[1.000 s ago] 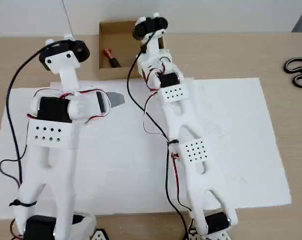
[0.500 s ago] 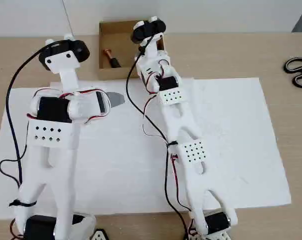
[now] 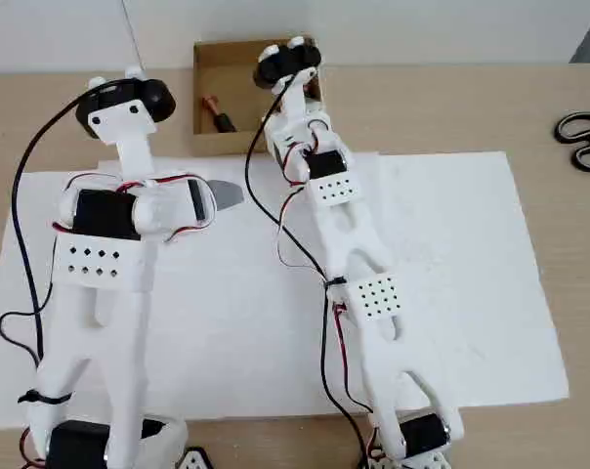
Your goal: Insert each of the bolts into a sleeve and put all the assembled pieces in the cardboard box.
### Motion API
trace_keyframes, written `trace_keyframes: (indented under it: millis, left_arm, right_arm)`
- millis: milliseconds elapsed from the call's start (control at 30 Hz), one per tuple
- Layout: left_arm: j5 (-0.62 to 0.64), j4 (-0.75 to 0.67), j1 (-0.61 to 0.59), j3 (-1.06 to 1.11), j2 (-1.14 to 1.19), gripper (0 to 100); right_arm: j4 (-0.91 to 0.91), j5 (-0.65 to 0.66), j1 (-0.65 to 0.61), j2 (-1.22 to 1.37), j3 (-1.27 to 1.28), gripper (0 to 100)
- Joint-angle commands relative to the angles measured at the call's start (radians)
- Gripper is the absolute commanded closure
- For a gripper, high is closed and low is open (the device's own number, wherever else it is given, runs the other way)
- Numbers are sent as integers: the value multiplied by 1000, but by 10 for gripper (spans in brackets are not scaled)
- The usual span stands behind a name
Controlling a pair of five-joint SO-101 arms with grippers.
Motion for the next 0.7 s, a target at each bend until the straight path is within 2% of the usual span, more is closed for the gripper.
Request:
trace_keyframes:
  millis: [0,167,300,533,667]
  left_arm:
    - [-2,-8,5,-4,-34,686]
    - [-26,-9,25,-4,-38,686]
    - [-38,-37,87,-5,-40,686]
    - [-74,-97,158,-12,-46,686]
    - [-114,-138,184,-5,-178,686]
  right_arm:
    - [27,6,8,-28,-124,805]
    - [117,8,7,-50,-201,805]
    - [277,8,21,-165,-203,805]
    - [691,2,24,-478,-203,805]
    - [940,5,21,-688,-203,805]
